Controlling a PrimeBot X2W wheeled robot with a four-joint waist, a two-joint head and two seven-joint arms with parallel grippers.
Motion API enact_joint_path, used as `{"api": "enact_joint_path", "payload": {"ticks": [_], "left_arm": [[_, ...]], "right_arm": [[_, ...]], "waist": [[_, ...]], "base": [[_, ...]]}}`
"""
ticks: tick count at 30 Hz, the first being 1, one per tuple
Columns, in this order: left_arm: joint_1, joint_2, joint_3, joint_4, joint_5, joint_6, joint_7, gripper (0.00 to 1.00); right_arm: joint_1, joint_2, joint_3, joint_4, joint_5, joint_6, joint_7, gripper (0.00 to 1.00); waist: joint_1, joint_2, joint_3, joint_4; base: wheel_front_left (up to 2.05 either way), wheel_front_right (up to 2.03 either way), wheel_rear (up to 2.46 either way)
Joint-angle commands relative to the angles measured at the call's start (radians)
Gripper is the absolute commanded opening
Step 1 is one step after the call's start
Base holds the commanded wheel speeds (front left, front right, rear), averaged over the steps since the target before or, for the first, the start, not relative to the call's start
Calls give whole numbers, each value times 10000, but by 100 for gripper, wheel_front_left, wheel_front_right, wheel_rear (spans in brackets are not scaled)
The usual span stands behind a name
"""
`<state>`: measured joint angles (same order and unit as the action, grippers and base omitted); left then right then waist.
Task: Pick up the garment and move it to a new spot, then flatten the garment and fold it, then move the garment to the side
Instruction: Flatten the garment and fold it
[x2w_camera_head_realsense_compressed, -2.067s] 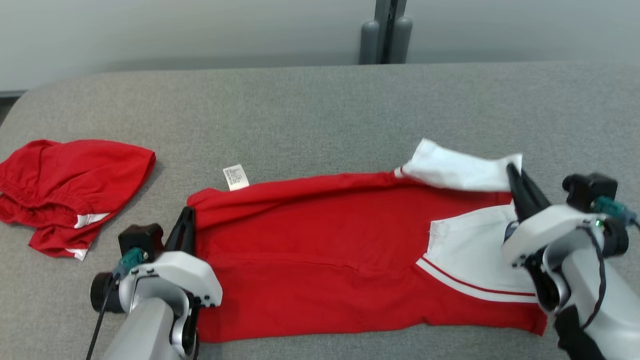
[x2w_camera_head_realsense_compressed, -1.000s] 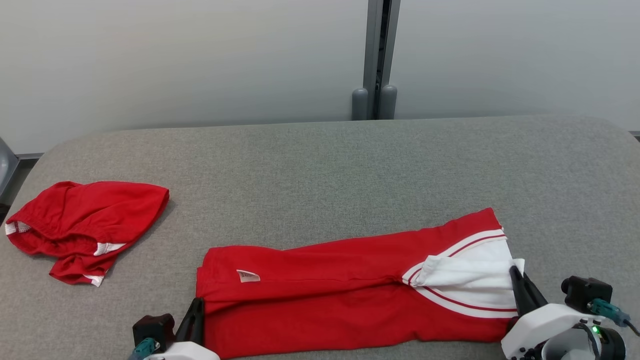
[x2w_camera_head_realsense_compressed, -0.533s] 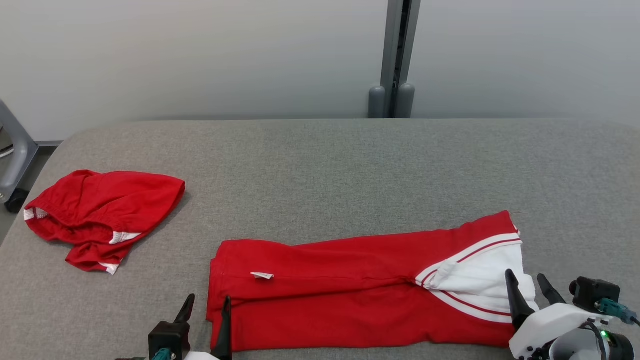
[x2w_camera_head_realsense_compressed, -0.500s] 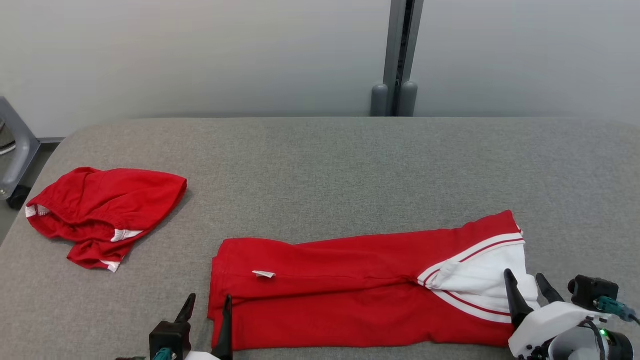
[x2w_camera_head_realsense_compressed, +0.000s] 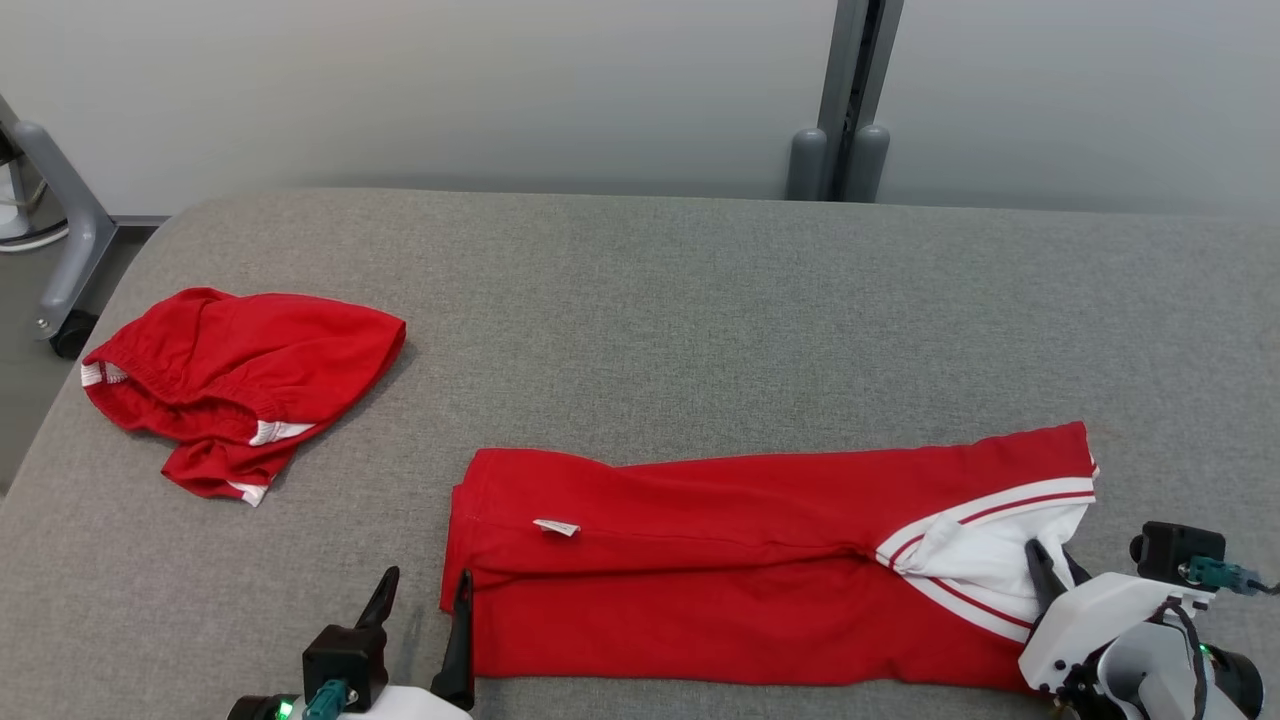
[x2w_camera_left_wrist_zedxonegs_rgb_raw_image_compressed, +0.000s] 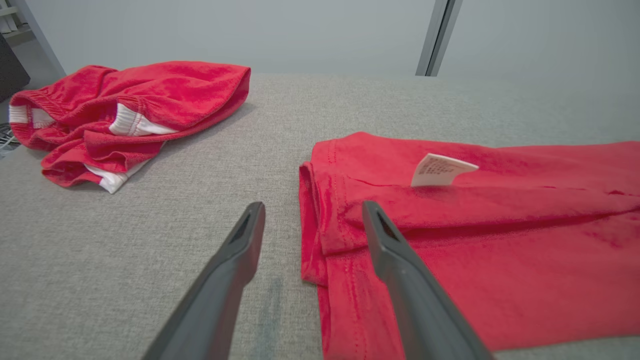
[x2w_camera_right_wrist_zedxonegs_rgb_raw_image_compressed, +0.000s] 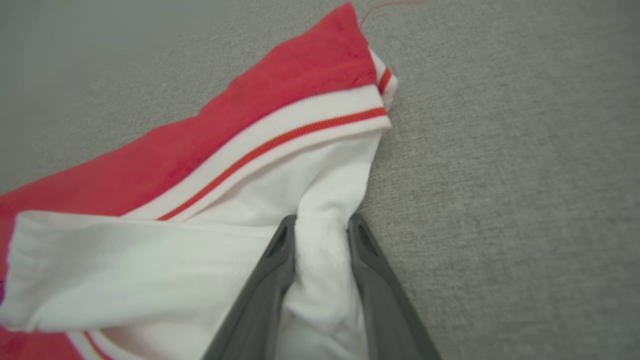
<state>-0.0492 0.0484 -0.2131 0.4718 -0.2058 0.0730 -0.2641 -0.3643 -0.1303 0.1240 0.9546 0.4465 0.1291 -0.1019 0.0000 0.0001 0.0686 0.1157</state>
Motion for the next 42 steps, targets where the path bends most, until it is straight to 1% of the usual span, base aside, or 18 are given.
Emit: {"api": "enact_joint_path", "payload": {"ticks": [1,4,5,7,8,10,12,16,19,22,27,31,32,35,38,42], "left_arm": [[-204,43,-4,-31,-33,84,-1,100],[-289,44,13,-69,-66,84,-1,100],[-281,35,17,-74,-46,93,-1,100],[-294,42,37,-69,-57,110,-1,100],[-294,42,37,-69,-57,110,-1,100],[-301,39,14,-40,-106,116,-1,100],[-283,39,-36,12,-141,129,-1,100],[-262,40,-51,120,-207,121,-1,100],[-253,40,-68,126,-243,113,-1,100],[-358,42,-219,150,-42,90,-1,100],[-473,43,-477,183,-64,88,-1,100],[-503,44,-674,172,-58,48,-1,100],[-503,44,-674,172,-58,48,-1,100],[-481,43,-752,182,-106,56,-1,100],[-463,44,-854,206,-96,3,-1,100],[-446,43,-971,230,-121,14,-1,100]], "right_arm": [[47,76,-70,258,241,25,74,0],[-229,-217,-418,467,364,0,-237,0],[-385,-389,-605,619,330,-10,-541,0],[-536,-495,-884,746,366,-9,-905,0],[-536,-495,-884,746,366,-9,-905,0],[-763,-556,-1347,908,398,11,-1300,0],[-829,-626,-1506,910,261,13,-1463,0],[-802,-423,-1402,420,48,14,-1610,0],[-559,-50,-908,-345,49,16,-1631,0],[-203,244,-119,-1256,272,16,-1631,0],[526,536,1335,-2682,1033,16,-1257,0],[924,643,2453,-3622,1458,16,-870,0],[924,643,2453,-3622,1458,16,-870,0],[1019,683,3019,-4015,1633,16,-645,0],[936,733,3495,-4158,1780,16,-479,0],[626,764,3969,-4037,1862,16,-389,0]], "waist": [[0,-1,52,25],[0,-1,164,10],[0,-1,216,-19],[0,-1,248,-59],[0,-1,248,-59],[0,-1,245,-176],[0,-1,221,-287],[0,-1,145,-568],[0,-1,85,-773],[0,-1,40,-889],[0,-1,-19,-781],[0,-1,-35,-387],[0,-1,-35,-387],[0,-1,-42,25],[0,-1,-33,517],[0,-1,2,1169]], "base": [[0,0,0],[0,0,0],[0,0,0],[0,0,0],[0,0,0],[0,0,0],[0,0,0],[0,0,0],[0,0,0],[0,0,0],[0,0,0],[0,0,0],[0,0,0],[0,0,0],[0,0,0],[0,0,0]]}}
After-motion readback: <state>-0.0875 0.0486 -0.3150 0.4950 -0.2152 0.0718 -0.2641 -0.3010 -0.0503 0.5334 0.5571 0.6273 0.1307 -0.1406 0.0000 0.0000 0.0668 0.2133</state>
